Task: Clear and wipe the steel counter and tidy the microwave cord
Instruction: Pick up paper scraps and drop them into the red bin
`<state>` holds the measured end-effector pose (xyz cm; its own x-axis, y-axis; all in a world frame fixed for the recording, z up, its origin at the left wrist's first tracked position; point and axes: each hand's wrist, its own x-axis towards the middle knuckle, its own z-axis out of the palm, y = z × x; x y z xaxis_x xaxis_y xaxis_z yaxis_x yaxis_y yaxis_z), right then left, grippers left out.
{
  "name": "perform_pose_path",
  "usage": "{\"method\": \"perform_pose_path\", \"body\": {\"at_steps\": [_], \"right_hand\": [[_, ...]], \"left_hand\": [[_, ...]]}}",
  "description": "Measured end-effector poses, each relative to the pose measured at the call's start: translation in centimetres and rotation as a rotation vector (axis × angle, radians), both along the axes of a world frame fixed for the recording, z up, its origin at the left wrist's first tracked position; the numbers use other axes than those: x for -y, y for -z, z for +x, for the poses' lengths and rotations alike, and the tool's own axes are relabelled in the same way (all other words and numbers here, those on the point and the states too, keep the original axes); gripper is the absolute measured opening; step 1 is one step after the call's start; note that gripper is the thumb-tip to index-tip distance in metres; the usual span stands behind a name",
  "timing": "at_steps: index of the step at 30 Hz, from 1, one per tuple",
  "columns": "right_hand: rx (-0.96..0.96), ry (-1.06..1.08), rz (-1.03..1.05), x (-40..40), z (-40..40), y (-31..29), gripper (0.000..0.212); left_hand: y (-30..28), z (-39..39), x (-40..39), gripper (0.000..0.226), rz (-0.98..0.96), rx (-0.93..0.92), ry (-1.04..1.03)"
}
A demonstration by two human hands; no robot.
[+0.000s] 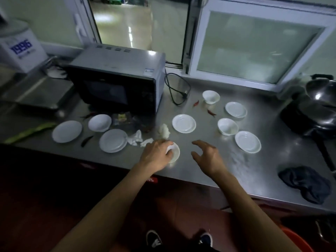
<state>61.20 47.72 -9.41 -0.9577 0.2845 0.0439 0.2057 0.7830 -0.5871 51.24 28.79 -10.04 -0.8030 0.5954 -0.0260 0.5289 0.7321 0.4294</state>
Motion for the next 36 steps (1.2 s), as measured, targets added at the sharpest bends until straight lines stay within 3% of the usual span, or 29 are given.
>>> {"method": "perform_pose_path", "body": {"at_steps": [6,11,16,25,30,36], "right_hand": [[0.072,-0.132,0.012,5.1,-3.8,0.0,0.041],[0.130,-0.202,0.020,8.2,-6.7,0.6,0.041],[0.137,-0.277,0.047,10.3,-9.2,2.0,0.054],[0.184,-0.200,-0.027,7.6,-13.5,5.9,0.058],[0.196,-0.152,-0.050,5.0,-15.9,7.9,0.053],[0.205,-0.119,-0.047,2.9,-19.0,11.3,0.047]], "left_hand": [[1.1,-1.9,7.2,0.030,0.100,-0.004,-0.158],[1.8,-2.6,10.8,0.037,0.045,0.017,-0.233],[2.9,-3.2,12.5,0.037,0.065,0.063,-0.281],[5.9,-7.2,10.8,0.040,0.027,0.189,-0.273],[7.4,-10.6,7.7,0.056,-0.044,0.229,-0.216],[9.7,-13.4,4.6,0.037,-0.103,0.214,-0.116]]}}
